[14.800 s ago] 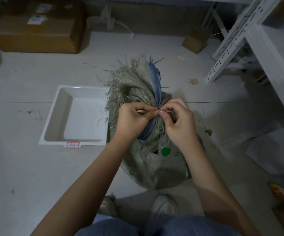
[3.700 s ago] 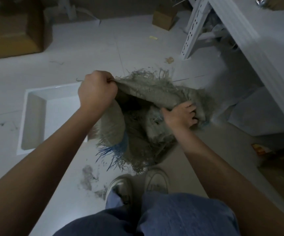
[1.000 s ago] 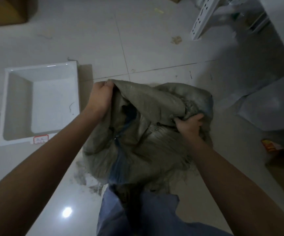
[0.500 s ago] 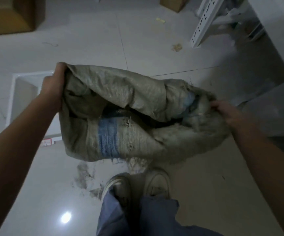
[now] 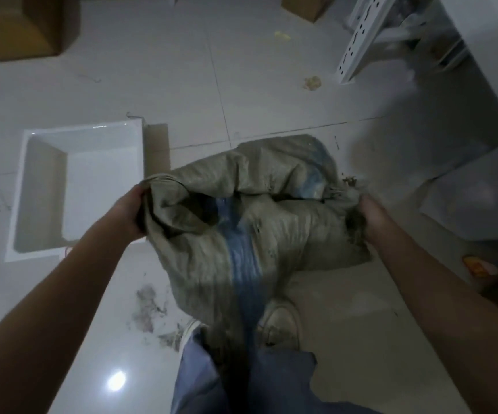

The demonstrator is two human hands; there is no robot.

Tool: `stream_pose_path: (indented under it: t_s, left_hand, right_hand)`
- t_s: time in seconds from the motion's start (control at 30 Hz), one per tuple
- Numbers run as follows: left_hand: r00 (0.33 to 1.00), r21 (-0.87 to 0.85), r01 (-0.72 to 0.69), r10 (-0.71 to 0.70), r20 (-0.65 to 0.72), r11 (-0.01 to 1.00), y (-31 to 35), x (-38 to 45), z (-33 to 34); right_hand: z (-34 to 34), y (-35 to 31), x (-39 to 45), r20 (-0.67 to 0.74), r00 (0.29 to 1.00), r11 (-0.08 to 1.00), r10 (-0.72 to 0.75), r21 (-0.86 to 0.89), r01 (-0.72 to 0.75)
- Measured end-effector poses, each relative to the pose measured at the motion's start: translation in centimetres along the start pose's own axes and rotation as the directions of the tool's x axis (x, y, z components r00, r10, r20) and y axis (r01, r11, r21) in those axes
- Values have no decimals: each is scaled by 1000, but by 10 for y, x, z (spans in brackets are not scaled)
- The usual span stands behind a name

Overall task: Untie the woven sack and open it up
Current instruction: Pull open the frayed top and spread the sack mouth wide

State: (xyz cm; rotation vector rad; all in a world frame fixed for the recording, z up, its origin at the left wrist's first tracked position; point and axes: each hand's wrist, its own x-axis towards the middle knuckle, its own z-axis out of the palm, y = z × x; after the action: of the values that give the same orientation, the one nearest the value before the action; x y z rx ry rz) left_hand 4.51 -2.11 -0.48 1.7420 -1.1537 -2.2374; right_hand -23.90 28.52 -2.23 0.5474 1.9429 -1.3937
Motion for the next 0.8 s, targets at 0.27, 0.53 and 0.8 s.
stream_pose_path:
  t_s: [0.27, 0.53, 0.8]
  left_hand:
    - [360, 910, -364, 871, 335, -200, -12, -61, 65]
    - [501, 518, -62, 422, 755, -853, -50, -23, 141]
    - [608, 524, -156, 337, 719, -837, -11, 5, 133]
  right_hand:
    - [27, -25, -65, 58, 729, 515, -682, -670, 535]
    - [75, 45, -80, 19, 883, 380, -470, -898, 222]
    - [76, 69, -53, -285, 937, 790, -201, -613, -17]
